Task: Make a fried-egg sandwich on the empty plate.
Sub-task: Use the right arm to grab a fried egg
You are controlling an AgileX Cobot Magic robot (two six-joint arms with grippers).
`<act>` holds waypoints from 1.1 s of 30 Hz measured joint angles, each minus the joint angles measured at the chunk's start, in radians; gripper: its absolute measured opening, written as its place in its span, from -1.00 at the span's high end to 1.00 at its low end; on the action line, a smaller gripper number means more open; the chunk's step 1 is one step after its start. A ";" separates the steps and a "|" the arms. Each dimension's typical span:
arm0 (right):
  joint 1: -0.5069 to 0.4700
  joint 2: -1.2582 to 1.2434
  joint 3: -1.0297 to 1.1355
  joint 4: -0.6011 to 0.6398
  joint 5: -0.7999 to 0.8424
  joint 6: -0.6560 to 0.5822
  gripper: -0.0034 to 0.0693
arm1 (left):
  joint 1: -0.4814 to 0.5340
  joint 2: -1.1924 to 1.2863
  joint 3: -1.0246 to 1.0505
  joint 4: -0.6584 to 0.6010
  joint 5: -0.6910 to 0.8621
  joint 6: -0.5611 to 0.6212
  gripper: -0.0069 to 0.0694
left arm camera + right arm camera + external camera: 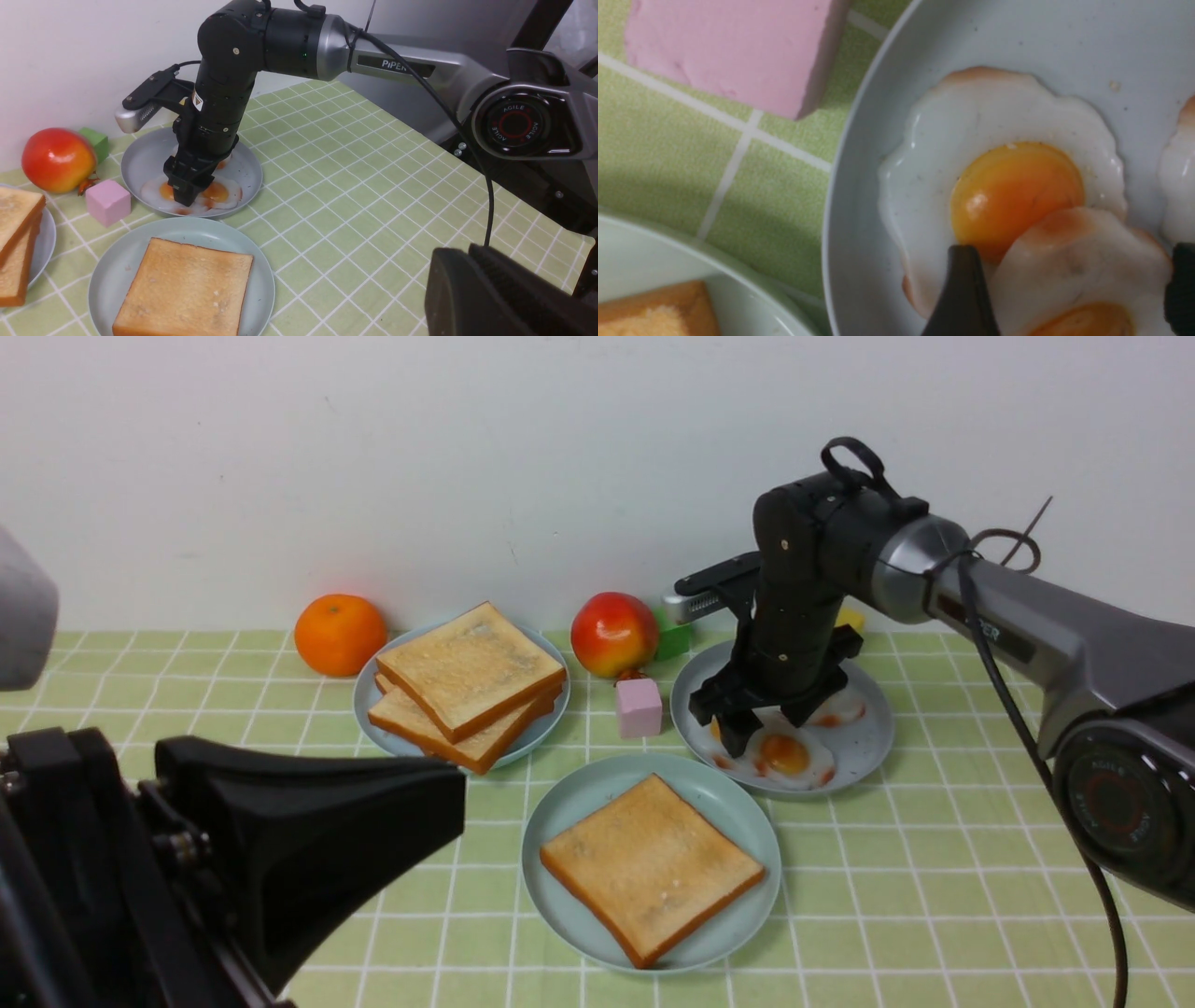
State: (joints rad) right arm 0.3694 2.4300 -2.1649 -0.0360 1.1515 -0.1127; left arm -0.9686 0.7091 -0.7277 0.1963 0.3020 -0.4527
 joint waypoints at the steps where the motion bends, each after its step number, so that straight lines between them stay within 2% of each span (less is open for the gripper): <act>1: 0.000 0.002 -0.005 -0.001 0.005 -0.003 -0.53 | 0.000 0.000 0.000 0.000 0.000 0.000 0.72; 5: 0.000 -0.002 -0.029 0.005 0.062 -0.018 -0.42 | 0.000 0.000 0.000 0.000 0.000 0.000 0.72; 6: 0.000 -0.005 -0.031 0.009 0.068 -0.020 -0.25 | 0.000 0.000 0.000 0.000 0.000 0.000 0.72; 9: 0.000 -0.021 -0.032 0.015 0.073 -0.020 0.53 | 0.000 0.000 0.000 0.000 0.000 0.000 0.72; 11: 0.000 -0.037 -0.033 0.017 0.075 -0.020 0.82 | 0.000 0.000 0.000 0.000 0.000 0.000 0.72; 13: 0.000 -0.052 -0.034 0.016 0.076 -0.020 0.90 | 0.000 0.000 0.000 0.000 0.000 0.000 0.72; 20: 0.000 -0.068 -0.035 0.022 0.077 -0.020 0.90 | 0.000 0.000 0.000 0.000 0.000 0.000 0.72; 24: 0.000 -0.067 -0.035 0.046 0.077 -0.008 0.81 | 0.000 0.000 0.000 0.000 0.001 0.000 0.72; 27: 0.000 -0.058 -0.035 0.056 0.078 0.001 0.51 | 0.000 0.000 0.000 0.000 0.008 0.000 0.72; 29: 0.000 -0.041 -0.035 0.056 0.077 0.003 0.21 | 0.000 0.000 0.000 0.000 0.011 0.000 0.72; 30: 0.000 -0.038 -0.035 0.056 0.077 0.003 0.19 | 0.000 0.000 0.000 0.000 0.012 0.000 0.72; 31: 0.000 -0.023 -0.035 0.054 0.078 0.003 -0.01 | 0.000 0.000 0.000 0.000 0.014 0.000 0.71; 33: 0.000 -0.001 -0.035 0.050 0.076 0.003 -0.24 | 0.000 0.000 0.000 0.000 0.016 0.000 0.70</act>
State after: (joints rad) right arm 0.3694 2.4290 -2.2001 0.0139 1.2275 -0.1102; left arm -0.9686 0.7091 -0.7277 0.1963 0.3178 -0.4527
